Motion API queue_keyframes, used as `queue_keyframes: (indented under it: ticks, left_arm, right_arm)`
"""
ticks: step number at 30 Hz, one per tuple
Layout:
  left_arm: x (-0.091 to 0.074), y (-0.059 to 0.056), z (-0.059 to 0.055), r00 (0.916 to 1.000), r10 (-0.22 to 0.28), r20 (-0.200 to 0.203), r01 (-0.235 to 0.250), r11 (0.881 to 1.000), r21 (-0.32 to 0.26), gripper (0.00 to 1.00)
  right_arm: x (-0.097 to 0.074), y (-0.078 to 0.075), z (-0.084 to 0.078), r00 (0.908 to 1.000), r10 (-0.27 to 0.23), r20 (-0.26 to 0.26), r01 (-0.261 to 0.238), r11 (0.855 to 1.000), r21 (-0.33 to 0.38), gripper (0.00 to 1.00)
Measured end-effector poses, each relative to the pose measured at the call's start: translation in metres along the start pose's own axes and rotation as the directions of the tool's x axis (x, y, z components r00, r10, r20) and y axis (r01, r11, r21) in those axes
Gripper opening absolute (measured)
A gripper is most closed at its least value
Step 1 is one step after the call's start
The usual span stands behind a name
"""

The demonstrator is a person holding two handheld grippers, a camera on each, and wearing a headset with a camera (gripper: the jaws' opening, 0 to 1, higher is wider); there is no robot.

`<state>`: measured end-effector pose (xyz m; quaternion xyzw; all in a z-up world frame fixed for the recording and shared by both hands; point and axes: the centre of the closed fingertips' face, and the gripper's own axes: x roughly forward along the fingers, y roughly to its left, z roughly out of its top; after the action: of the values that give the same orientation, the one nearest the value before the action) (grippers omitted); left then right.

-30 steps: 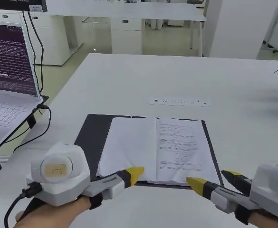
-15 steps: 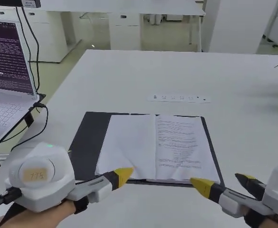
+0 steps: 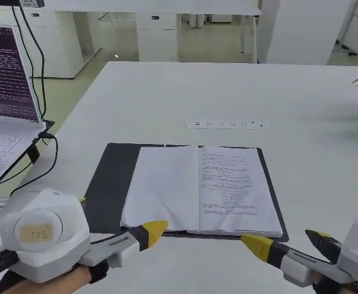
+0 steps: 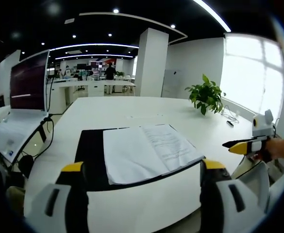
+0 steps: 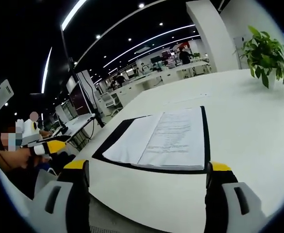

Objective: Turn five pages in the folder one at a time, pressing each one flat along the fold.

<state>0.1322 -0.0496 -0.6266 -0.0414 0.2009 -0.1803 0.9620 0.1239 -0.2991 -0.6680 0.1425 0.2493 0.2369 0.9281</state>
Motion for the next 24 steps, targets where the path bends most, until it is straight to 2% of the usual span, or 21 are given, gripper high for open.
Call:
queue_keyframes:
  ticks: [9, 18, 24]
  left_arm:
    - [0.018, -0.013, -0.005, 0.9987, -0.039, -0.032, 0.041, 0.998, 0.038, 0.96]
    - [0.046, -0.042, -0.006, 0.9914, -0.117, -0.057, 0.122, 0.989, 0.083, 0.96]
    - [0.062, -0.061, -0.007, 0.9836, -0.164, -0.075, 0.171, 0.979, 0.108, 0.96]
  right_arm:
    - [0.0, 0.003, -0.001, 1.0, -0.004, 0.0, 0.004, 1.0, -0.002, 0.99]
    - [-0.005, 0.005, -0.004, 0.9996, -0.024, 0.012, 0.024, 1.0, 0.004, 0.98]
    - [-0.007, 0.008, -0.004, 0.9992, -0.033, 0.021, 0.033, 0.999, -0.004, 0.97]
